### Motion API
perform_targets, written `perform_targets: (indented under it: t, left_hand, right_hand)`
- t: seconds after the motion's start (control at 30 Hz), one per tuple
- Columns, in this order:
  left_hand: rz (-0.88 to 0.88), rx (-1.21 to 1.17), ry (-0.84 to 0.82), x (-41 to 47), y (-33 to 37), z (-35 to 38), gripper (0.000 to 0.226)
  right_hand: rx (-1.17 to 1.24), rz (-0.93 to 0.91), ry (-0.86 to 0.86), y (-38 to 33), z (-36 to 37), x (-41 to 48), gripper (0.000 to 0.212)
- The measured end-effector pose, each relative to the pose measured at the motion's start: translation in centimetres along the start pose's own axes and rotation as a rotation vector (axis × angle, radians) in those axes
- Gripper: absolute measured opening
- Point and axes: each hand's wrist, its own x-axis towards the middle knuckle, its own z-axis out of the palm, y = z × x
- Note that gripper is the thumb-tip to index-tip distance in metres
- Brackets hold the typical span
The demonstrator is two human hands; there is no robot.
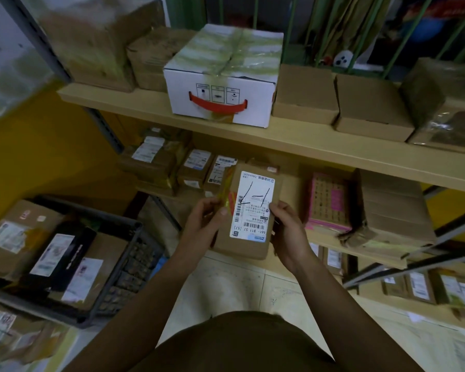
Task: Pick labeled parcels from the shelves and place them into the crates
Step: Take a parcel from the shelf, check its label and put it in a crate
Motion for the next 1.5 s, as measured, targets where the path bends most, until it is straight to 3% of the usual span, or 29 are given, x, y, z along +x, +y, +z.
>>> perform_targets:
  t: [0.13,0.23,0.33,0.5,0.67,0.73,0.87,1.03,1.17,1.33,1.5]
  left_hand:
    - [-0.047,-0.011,0.02,-0.2,-0.8,-1.0,0.055]
    - [-0.11,-0.099,0.054,-0.3,-1.2,-1.3,0.047]
    - [-0.194,-0.187,0.094,0.2,-2.1,-1.3,0.03]
    - [-0.283,-0.249,0.062,1.9,-2.9,0.8,0.031]
    - [-0.356,-0.213,-0.052,3.3,-3.9,5.8,0.061]
    - [-0.375,-0.197,-0.075,4.1,-3.9,7.9,0.062]
    - [-0.39,-0.144,-0.088,6.5,-3.9,11.2,0.032]
    - [-0.374,-0.08,-0.076,8.8,-4.7,13.3,0.038]
    - [-0.317,0.163,-0.106,11.6,-6.5,13.8,0.042]
    - [-0.191,0.458,-0.177,14.8,-7.9,13.3,0.026]
    - [0.025,0.966,-0.452,16.6,-9.9,11.3,0.05]
  right_hand:
    - [0.008,-0.004,0.0,0.6,0.6,-0.5,0.02]
    - [-0.028,-0.028,0.0,0.9,1.1,-1.4,0.041]
    - [-0.223,-0.032,-0.034,1.7,1.0,-2.6,0.067]
    - [-0.336,0.077,-0.05,3.0,-0.2,-4.2,0.087]
    - [0.227,0.21,0.14,3.1,-3.5,-3.4,0.063]
    - [0.359,0.214,0.213,2.7,-4.3,-2.9,0.053]
    - [0.313,0.255,0.215,1.2,-5.2,-1.5,0.028]
    - [0.446,0.286,0.231,0.3,-6.4,1.6,0.026]
    - [0.458,0.328,0.266,1.3,-7.0,5.4,0.039]
    - [0.438,0.314,0.352,1.6,-7.4,9.5,0.049]
    - [0.349,0.355,0.375,1.2,-7.2,11.8,0.031]
